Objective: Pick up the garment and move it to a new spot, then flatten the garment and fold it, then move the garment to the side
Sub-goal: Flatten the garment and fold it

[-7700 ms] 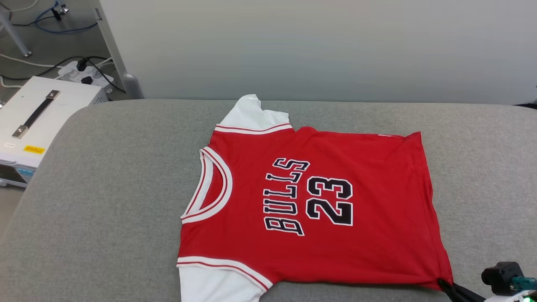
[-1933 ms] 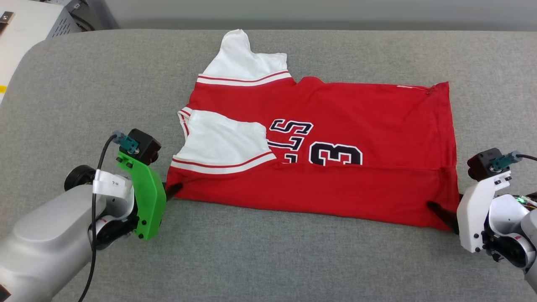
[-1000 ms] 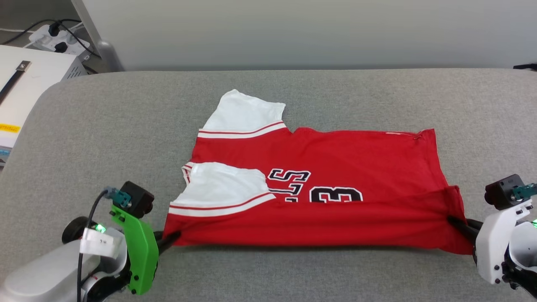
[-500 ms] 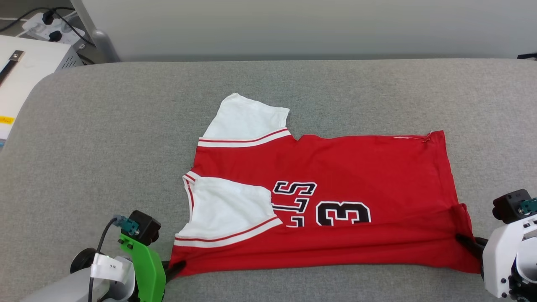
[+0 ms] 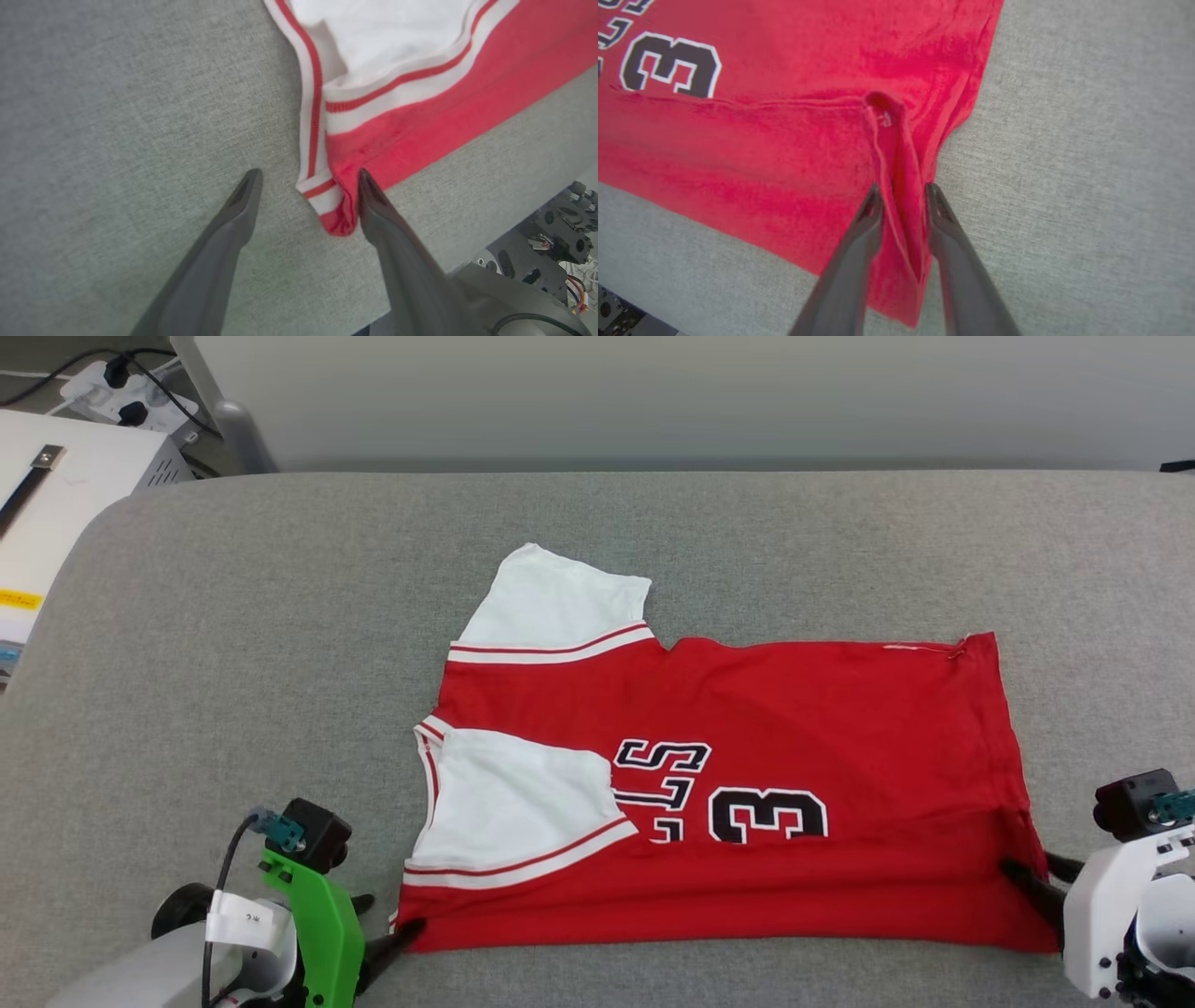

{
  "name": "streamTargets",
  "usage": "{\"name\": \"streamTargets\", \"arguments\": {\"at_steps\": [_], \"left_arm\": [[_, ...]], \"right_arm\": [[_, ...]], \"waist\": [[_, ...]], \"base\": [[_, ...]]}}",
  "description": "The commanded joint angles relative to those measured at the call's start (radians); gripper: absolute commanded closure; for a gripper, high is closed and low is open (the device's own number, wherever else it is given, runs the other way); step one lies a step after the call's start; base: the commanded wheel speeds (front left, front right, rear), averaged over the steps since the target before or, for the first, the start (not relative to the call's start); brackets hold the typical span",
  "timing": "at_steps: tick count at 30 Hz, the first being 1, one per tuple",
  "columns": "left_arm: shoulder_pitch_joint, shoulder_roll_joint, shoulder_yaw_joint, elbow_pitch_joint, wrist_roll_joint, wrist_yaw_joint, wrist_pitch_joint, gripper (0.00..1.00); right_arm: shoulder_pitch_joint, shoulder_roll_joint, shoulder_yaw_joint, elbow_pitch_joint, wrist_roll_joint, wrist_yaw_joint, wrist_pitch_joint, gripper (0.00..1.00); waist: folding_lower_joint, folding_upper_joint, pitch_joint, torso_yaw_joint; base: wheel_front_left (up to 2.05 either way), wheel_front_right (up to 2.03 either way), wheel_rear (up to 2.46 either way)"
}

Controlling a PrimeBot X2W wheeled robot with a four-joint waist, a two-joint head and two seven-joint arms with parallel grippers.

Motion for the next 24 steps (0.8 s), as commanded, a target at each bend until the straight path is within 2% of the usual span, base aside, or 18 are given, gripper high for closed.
{"name": "streamTargets", "arguments": {"at_steps": [1, 6, 10, 17, 20, 24], "left_arm": [[-0.017, 0.018, 0.004, 0.002, 0.015, -0.003, 0.003, 0.00], [-0.078, 0.055, 0.062, -0.046, 0.000, 0.000, -0.024, 0.00], [-0.145, 0.079, 0.104, -0.050, 0.032, 0.019, -0.063, 0.00], [-0.286, 0.054, 0.156, -0.003, 0.070, 0.039, -0.065, 0.00], [-0.350, 0.033, 0.164, 0.027, 0.102, 0.037, -0.063, 0.00], [-0.437, -0.008, 0.181, 0.077, 0.105, 0.011, -0.043, 0.00]], "right_arm": [[-0.002, -0.005, -0.016, -0.007, -0.014, -0.002, -0.024, 0.00], [-0.006, 0.002, -0.091, -0.056, -0.064, -0.002, -0.096, 0.00], [-0.010, 0.053, -0.197, -0.120, -0.135, -0.002, -0.173, 0.00], [-0.011, 0.213, -0.404, -0.244, -0.314, -0.002, -0.297, 0.00], [-0.004, 0.272, -0.445, -0.296, -0.360, -0.002, -0.324, 0.00], [0.009, 0.321, -0.454, -0.355, -0.400, -0.002, -0.330, 0.00]], "waist": [[0.0000, 0.0000, -0.018, 0.006], [0.0000, 0.0000, -0.034, 0.002], [0.0000, 0.0000, -0.035, -0.013], [0.0000, 0.0000, 0.002, -0.047], [0.0000, 0.0000, 0.027, -0.065], [0.0000, 0.0000, 0.077, -0.092]], "base": [[0.00, 0.00, 0.00], [0.00, 0.00, 0.00], [0.00, 0.00, 0.00], [0.00, 0.00, 0.00], [0.00, 0.00, 0.00], [0.00, 0.00, 0.00]]}}
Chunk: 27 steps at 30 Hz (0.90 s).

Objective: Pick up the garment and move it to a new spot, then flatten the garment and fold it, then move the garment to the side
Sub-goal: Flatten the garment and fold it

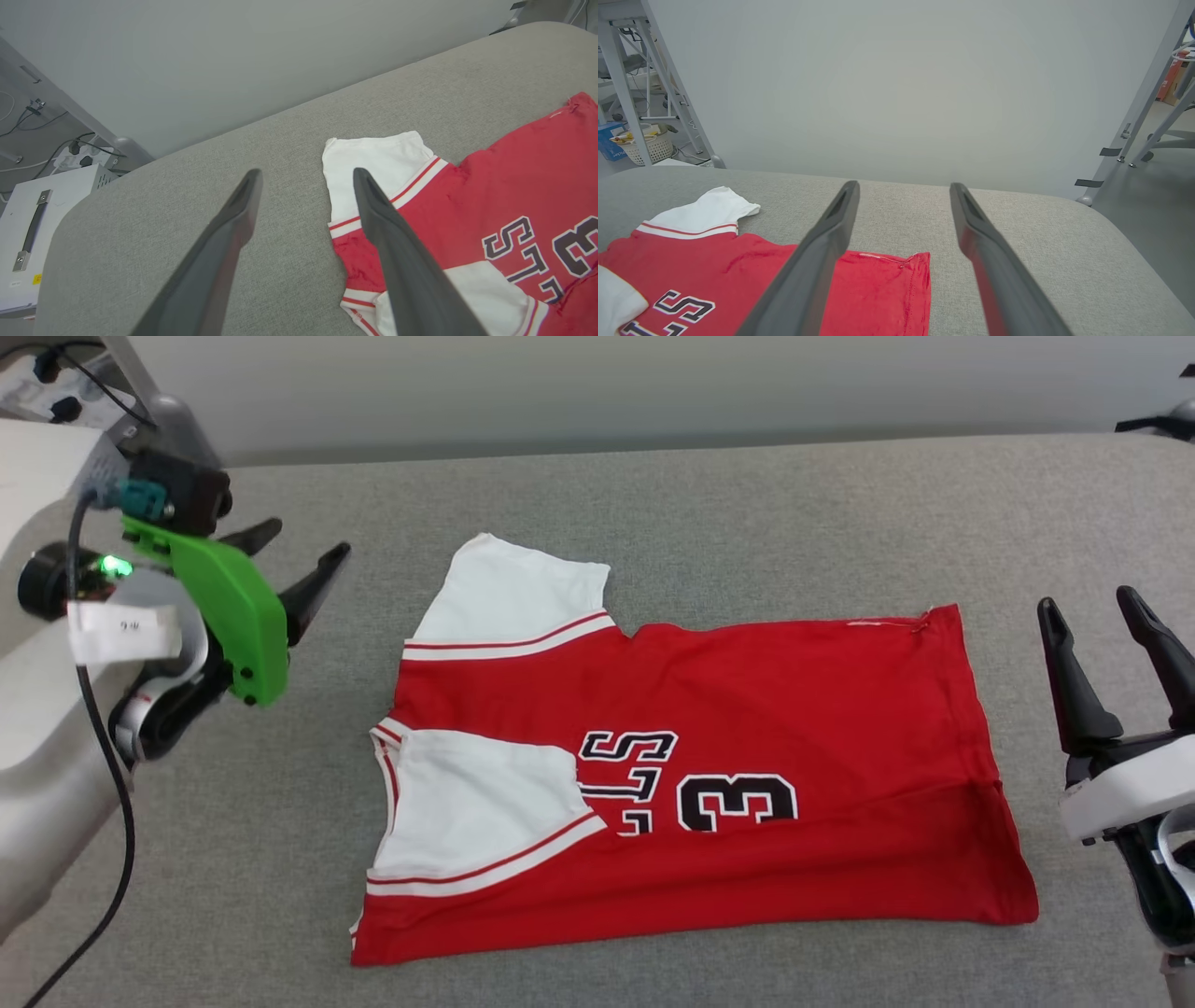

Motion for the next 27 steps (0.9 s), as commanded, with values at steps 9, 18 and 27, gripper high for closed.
{"name": "streamTargets", "arguments": {"at_steps": [9, 18, 27], "left_arm": [[-0.262, -0.075, 0.020, 0.134, -0.056, -0.059, 0.216, 0.00], [-0.463, -0.131, -0.038, 0.253, -0.081, -0.069, 0.521, 0.00], [-0.492, -0.181, -0.117, 0.304, -0.031, -0.070, 0.591, 0.00]], "right_arm": [[-0.023, 0.050, 0.028, -0.059, -0.047, -0.001, -0.005, 0.00], [-0.083, 0.061, 0.042, -0.081, -0.056, -0.001, -0.013, 0.00], [-0.124, 0.063, 0.059, -0.081, -0.060, -0.001, -0.023, 0.00]], "waist": [[0.0000, 0.0000, 0.182, -0.102], [0.0000, 0.0000, 0.322, -0.132], [0.0000, 0.0000, 0.403, -0.139]], "base": [[0.00, 0.00, 0.00], [0.00, 0.00, 0.00], [0.00, 0.00, 0.00]]}}
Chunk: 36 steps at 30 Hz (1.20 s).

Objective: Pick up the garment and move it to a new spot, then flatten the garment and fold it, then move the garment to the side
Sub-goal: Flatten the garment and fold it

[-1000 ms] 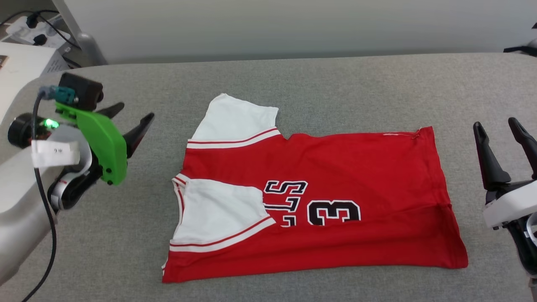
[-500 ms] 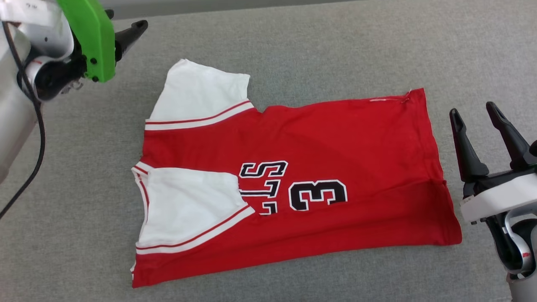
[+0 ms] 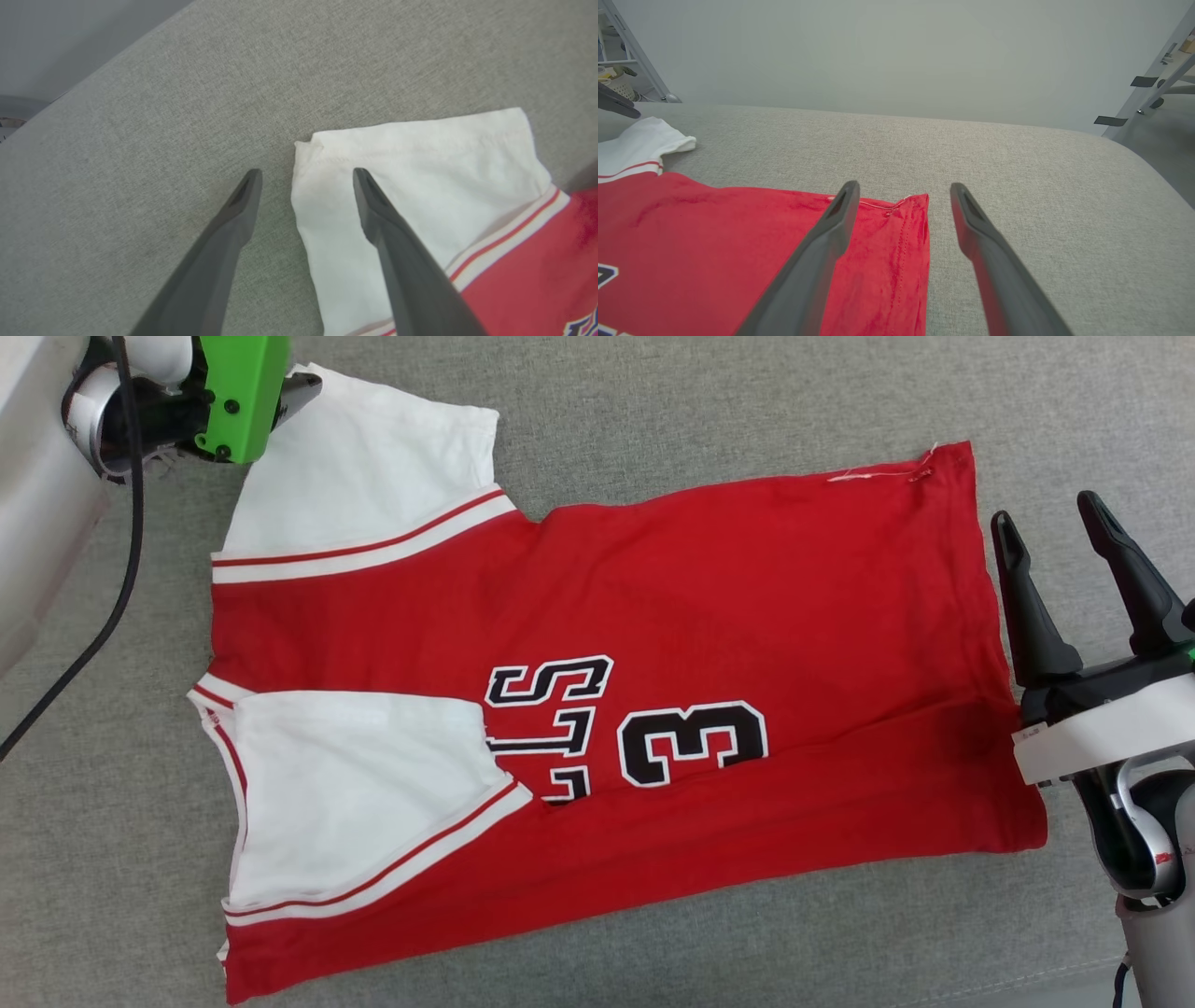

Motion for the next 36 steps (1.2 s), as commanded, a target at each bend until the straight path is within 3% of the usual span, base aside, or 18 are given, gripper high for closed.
{"name": "streamTargets", "arguments": {"at_steps": [1, 8, 9, 10, 11, 20, 26, 30, 36], "left_arm": [[0.001, -0.004, -0.011, 0.007, 0.015, -0.003, 0.003, 0.00], [0.056, -0.006, -0.047, 0.016, 0.033, -0.003, 0.025, 0.00], [0.061, -0.003, -0.051, 0.013, 0.036, -0.003, 0.030, 0.51], [0.064, -0.001, -0.053, 0.010, 0.037, -0.003, 0.032, 0.71], [0.071, 0.001, -0.055, 0.006, 0.036, -0.003, 0.032, 1.00], [0.089, 0.010, -0.047, -0.026, 0.019, -0.003, -0.103, 1.00], [0.098, 0.012, -0.055, -0.074, 0.025, -0.003, -0.194, 1.00], [0.104, 0.010, -0.063, -0.113, 0.045, -0.003, -0.240, 1.00], [0.120, -0.004, -0.070, -0.174, 0.067, -0.003, -0.277, 1.00]], "right_arm": [[-0.019, 0.004, 0.002, -0.002, -0.009, -0.001, -0.009, 0.00], [-0.033, 0.006, 0.006, 0.008, -0.008, -0.001, -0.016, 0.00], [-0.034, 0.006, 0.007, 0.010, -0.007, -0.001, -0.017, 0.00], [-0.035, 0.006, 0.007, 0.012, -0.007, -0.001, -0.018, 0.00], [-0.037, 0.006, 0.007, 0.014, -0.007, -0.001, -0.019, 0.00], [-0.094, -0.016, -0.022, 0.031, -0.020, -0.001, -0.030, 0.00], [-0.173, -0.090, -0.022, 0.037, 0.004, -0.001, 0.033, 0.00], [-0.240, -0.155, 0.009, 0.053, 0.056, -0.001, 0.120, 0.00], [-0.316, -0.312, 0.100, 0.117, 0.179, -0.001, 0.359, 0.00]], "waist": [[-0.0002, 0.0000, 0.036, -0.014], [-0.0002, 0.0000, 0.054, -0.020], [-0.0002, 0.0000, 0.055, -0.020], [-0.0002, 0.0000, 0.055, -0.020], [-0.0002, 0.0000, 0.054, -0.020], [-0.0002, 0.0000, -0.002, 0.003], [-0.0002, 0.0000, -0.052, 0.044], [-0.0002, 0.0000, -0.078, 0.071], [-0.0002, 0.0000, -0.103, 0.111]], "base": [[0.00, 0.00, 0.00], [0.00, 0.00, 0.00], [0.00, 0.00, 0.00], [0.00, 0.00, 0.00], [0.00, 0.00, 0.00], [0.00, 0.00, 0.00], [0.00, 0.00, 0.00], [0.00, 0.00, 0.00], [0.00, 0.00, 0.00]]}}
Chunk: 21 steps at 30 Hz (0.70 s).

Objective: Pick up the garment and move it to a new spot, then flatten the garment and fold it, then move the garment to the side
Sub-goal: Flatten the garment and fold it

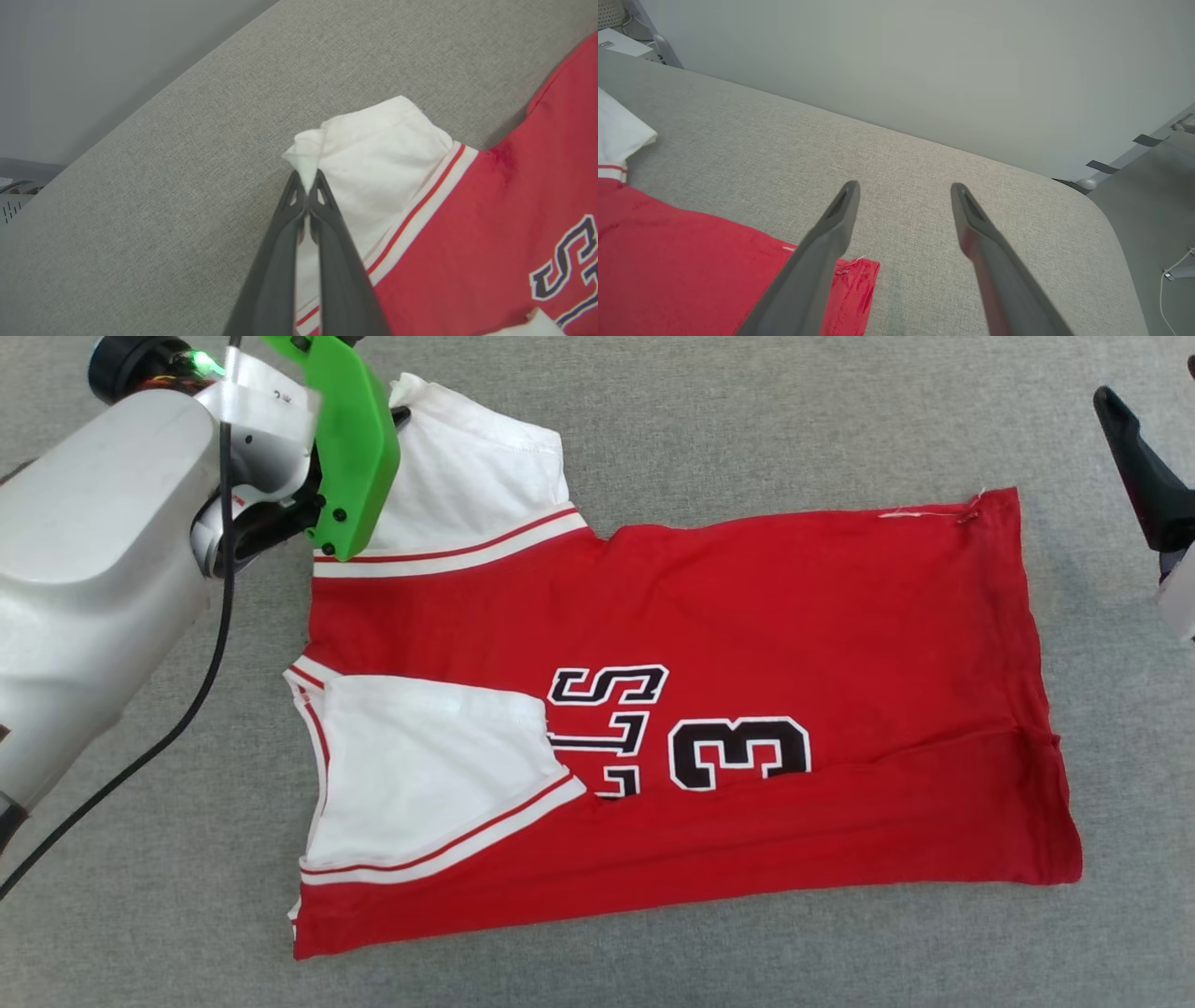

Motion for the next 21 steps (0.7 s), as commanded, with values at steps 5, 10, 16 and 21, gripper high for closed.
{"name": "streamTargets", "arguments": {"at_steps": [5, 10, 16, 21], "left_arm": [[0.012, -0.004, -0.004, -0.037, 0.035, -0.003, -0.022, 1.00], [0.001, -0.006, -0.005, -0.065, 0.049, -0.003, -0.033, 1.00], [-0.023, -0.010, -0.006, -0.102, 0.070, -0.003, -0.041, 1.00], [-0.047, -0.019, -0.006, -0.125, 0.083, -0.003, -0.053, 1.00]], "right_arm": [[-0.061, -0.113, 0.099, 0.060, 0.125, -0.001, 0.208, 0.00], [-0.102, -0.151, 0.203, 0.130, 0.204, -0.001, 0.360, 0.00], [-0.178, -0.124, 0.291, 0.230, 0.198, -0.001, 0.400, 0.00], [-0.244, -0.094, 0.342, 0.331, 0.180, -0.001, 0.393, 0.00]], "waist": [[0.0000, 0.0000, -0.022, 0.039], [0.0000, 0.0000, -0.011, 0.051], [0.0000, 0.0000, 0.022, 0.073], [0.0000, 0.0000, 0.056, 0.098]], "base": [[0.00, 0.00, 0.00], [0.00, 0.00, 0.00], [0.00, 0.00, 0.00], [0.00, 0.00, 0.00]]}}
